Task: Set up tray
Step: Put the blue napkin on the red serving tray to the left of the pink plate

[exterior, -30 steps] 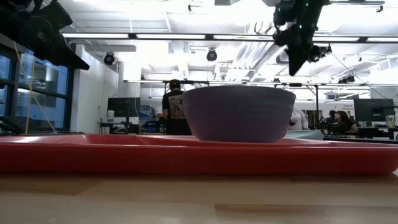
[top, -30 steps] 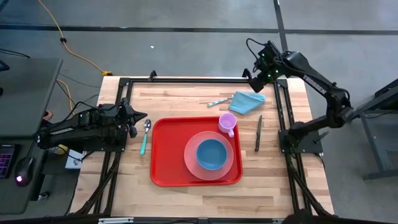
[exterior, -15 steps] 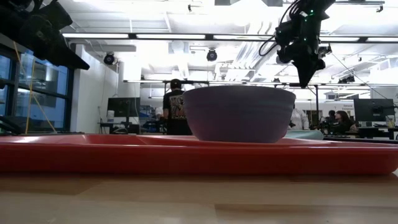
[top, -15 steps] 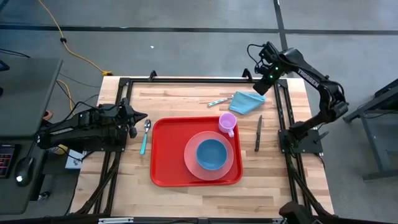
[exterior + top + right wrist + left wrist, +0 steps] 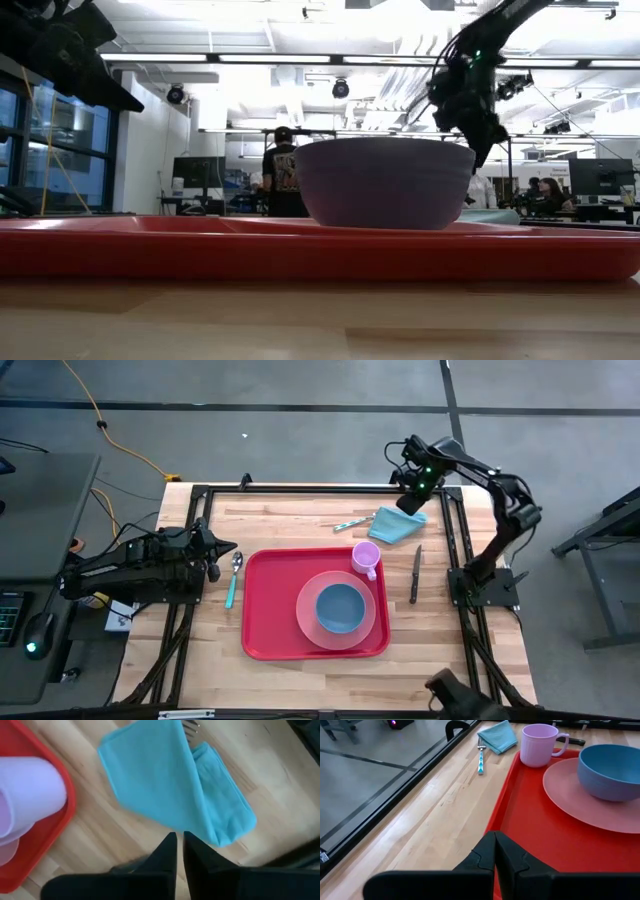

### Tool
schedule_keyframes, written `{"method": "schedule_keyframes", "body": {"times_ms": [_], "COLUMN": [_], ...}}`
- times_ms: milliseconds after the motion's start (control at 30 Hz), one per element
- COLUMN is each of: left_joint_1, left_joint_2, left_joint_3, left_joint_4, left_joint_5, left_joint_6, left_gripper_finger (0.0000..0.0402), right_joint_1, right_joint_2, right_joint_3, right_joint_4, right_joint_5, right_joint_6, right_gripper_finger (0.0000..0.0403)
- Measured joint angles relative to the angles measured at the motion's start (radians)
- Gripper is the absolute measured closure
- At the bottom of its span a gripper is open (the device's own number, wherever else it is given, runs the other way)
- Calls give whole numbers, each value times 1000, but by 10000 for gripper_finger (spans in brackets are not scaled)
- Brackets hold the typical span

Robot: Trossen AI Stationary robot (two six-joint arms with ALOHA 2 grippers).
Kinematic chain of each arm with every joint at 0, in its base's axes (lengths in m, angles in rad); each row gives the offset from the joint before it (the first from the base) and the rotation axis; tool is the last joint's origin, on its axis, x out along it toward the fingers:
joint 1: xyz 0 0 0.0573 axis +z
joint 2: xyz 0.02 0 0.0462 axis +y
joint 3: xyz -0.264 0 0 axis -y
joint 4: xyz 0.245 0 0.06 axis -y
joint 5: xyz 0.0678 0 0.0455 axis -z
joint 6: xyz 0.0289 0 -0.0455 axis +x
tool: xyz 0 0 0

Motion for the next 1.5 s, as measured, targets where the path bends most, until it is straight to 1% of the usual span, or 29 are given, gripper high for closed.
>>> {"method": "schedule_keyframes", "body": {"times_ms": [133, 400, 533, 633, 700, 800, 1200, 1400, 1500], "left_joint_1": [0, 0, 0, 0, 0, 0, 0, 0, 0], "left_joint_2": [0, 0, 0, 0, 0, 0, 0, 0, 0], "left_joint_3": [0, 0, 0, 0, 0, 0, 0, 0, 0], "left_joint_4": [0, 0, 0, 0, 0, 0, 0, 0, 0], "left_joint_5": [0, 1, 1, 1, 1, 2, 2, 2, 2], "left_joint_6": [0, 0, 0, -1, -7, -23, -40, -49, -49], "left_gripper_finger": [362, 362, 362, 362, 362, 362, 362, 362, 362], "right_joint_1": [0, 0, 0, 0, 0, 0, -1, -1, -1], "right_joint_2": [47, 85, 86, 99, 115, 140, 248, 270, 270], "right_joint_3": [0, 0, 0, 1, 1, 1, 1, 0, 0], "right_joint_4": [14, 117, 189, 239, 246, 239, 258, 265, 260], "right_joint_5": [-28, -37, -71, -69, -56, -55, -44, -62, -107], "right_joint_6": [-30, -53, -53, -39, -29, -29, -53, -56, -56], "right_gripper_finger": [355, 232, 173, 139, 123, 113, 112, 112, 112]}}
